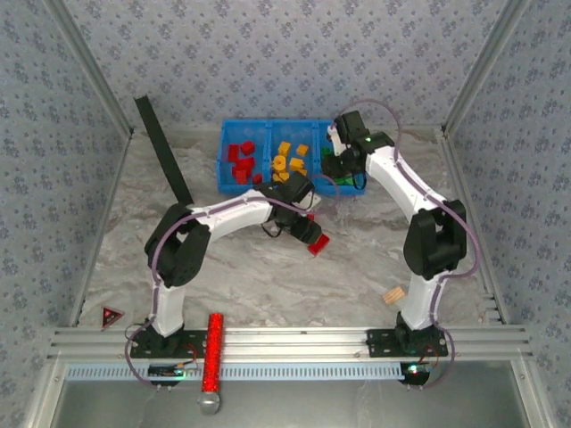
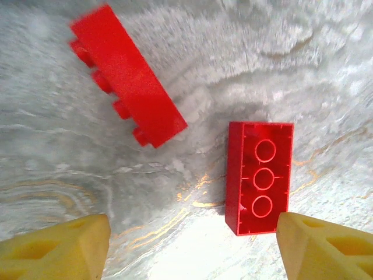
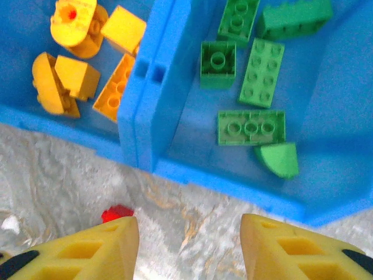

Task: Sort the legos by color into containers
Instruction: Move the lego to the center of the table, then pick up the lego from the center of the table.

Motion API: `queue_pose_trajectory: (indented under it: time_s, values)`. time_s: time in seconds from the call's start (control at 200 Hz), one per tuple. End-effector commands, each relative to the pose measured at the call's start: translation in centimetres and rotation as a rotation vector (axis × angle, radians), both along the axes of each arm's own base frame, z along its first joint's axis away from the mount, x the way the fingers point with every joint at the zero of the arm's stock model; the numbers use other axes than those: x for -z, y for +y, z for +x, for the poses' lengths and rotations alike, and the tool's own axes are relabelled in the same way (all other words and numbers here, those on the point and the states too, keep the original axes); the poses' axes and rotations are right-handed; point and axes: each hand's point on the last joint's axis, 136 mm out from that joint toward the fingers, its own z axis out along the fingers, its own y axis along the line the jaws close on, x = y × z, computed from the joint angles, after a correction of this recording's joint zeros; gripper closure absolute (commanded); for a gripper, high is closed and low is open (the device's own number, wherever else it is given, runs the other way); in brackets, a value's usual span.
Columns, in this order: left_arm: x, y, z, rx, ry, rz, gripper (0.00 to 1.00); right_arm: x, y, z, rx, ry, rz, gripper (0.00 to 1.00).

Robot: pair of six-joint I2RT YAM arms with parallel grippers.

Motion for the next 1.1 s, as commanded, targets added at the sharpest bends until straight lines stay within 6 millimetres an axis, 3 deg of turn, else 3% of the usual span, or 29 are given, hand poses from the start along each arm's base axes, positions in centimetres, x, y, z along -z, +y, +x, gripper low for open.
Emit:
queue_pose_trajectory:
  time_s: [0.0, 0.26, 0.465, 0.69, 0.775, 0.95, 1.094]
  values:
    - [-4.3, 0.5, 0.7, -0.031, -0.033, -0.069, 0.24, 0.3, 1.6, -3.0, -0.006, 0.057, 0.064, 0.44]
    - [-7.7, 5.2, 1.7, -0.159, -0.033, -0.173, 0.23, 4.3, 5.8, -4.8, 0.033, 0.163, 0.184, 0.26]
    - [-9.5, 9.8, 2.1, -0.287, -0.068, -0.233, 0.21, 7.9, 7.2, -4.7, 0.085, 0.249, 0.173, 0.26]
    - [-10.4, 13.4, 2.5, -0.389, -0.093, -0.261, 0.21, 11.7, 7.9, -5.8, 0.088, 0.329, 0.103, 0.33]
    - [-10.8, 14.3, 2.6, -0.416, -0.101, -0.273, 0.2, 12.4, 8.1, -5.9, 0.088, 0.337, 0.084, 0.37]
    - [-11.1, 15.8, 2.4, -0.443, -0.108, -0.273, 0.2, 14.0, 8.3, -6.2, 0.094, 0.371, 0.046, 0.54]
    - [-11.6, 17.1, 2.4, -0.47, -0.124, -0.281, 0.19, 14.2, 8.5, -6.2, 0.091, 0.366, 0.017, 0.62]
